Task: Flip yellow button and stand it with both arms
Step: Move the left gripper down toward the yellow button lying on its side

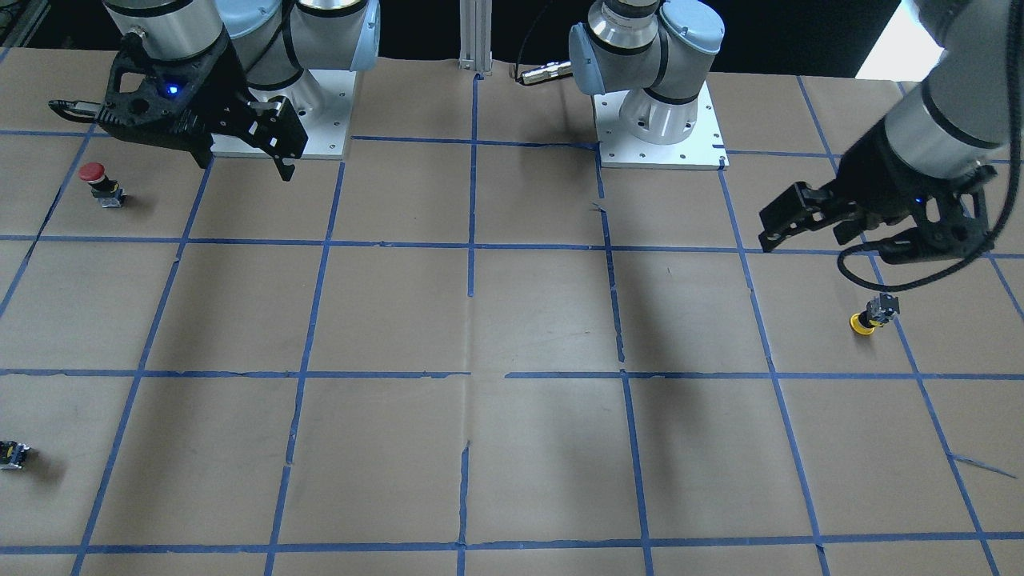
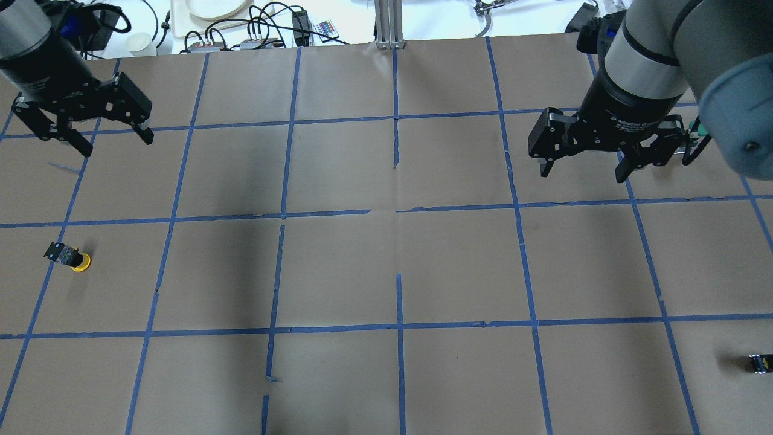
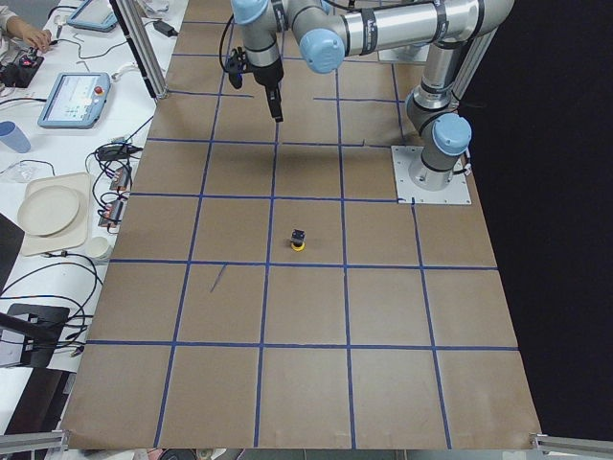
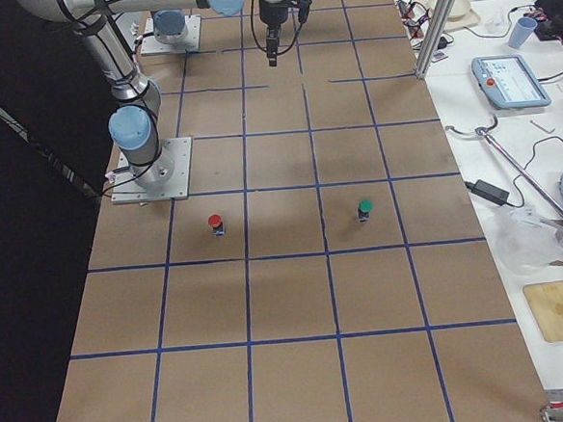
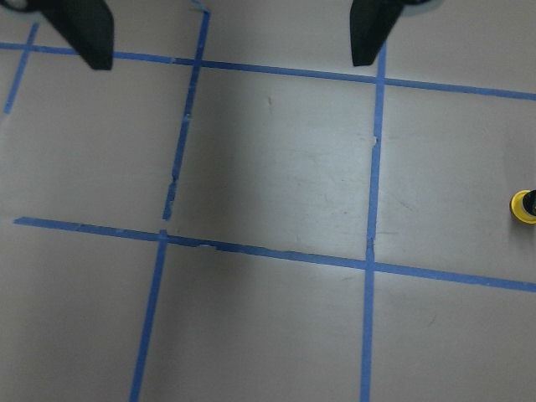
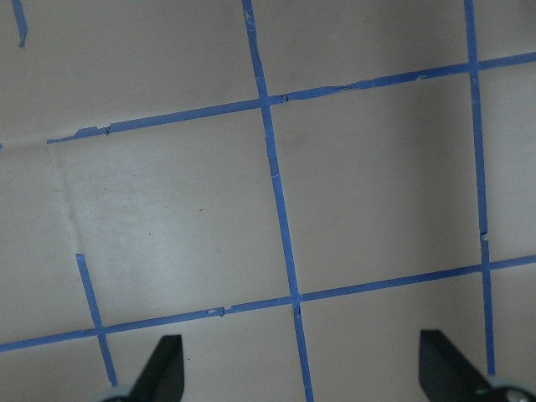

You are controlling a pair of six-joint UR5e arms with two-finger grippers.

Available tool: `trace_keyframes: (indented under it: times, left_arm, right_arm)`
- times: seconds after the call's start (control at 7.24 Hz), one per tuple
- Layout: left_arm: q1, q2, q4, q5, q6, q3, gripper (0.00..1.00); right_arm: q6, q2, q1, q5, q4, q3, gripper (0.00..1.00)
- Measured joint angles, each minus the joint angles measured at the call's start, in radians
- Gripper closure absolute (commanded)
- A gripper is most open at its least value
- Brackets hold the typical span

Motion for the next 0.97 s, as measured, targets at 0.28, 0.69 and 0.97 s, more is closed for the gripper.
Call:
trace_keyframes:
  times: [0.28, 0.69, 0.97]
  left_arm:
    - [0.148, -0.038, 0.168, 0.013, 0.198, -0.102, 0.01]
    - [0.387, -0.156, 0.378, 0.015, 0.541, -0.169, 0.01]
    - [0.424, -0.198, 0.455, 0.02, 0.601, -0.234, 0.01]
  right_arm:
    - [0.001, -0.001, 0.0, 0.0, -0.006, 0.0, 0.0]
    - [0.002, 0.0, 0.0, -0.002, -0.009, 0.0, 0.0]
    - [0.002, 0.0, 0.0, -0.003, -0.009, 0.0, 0.0]
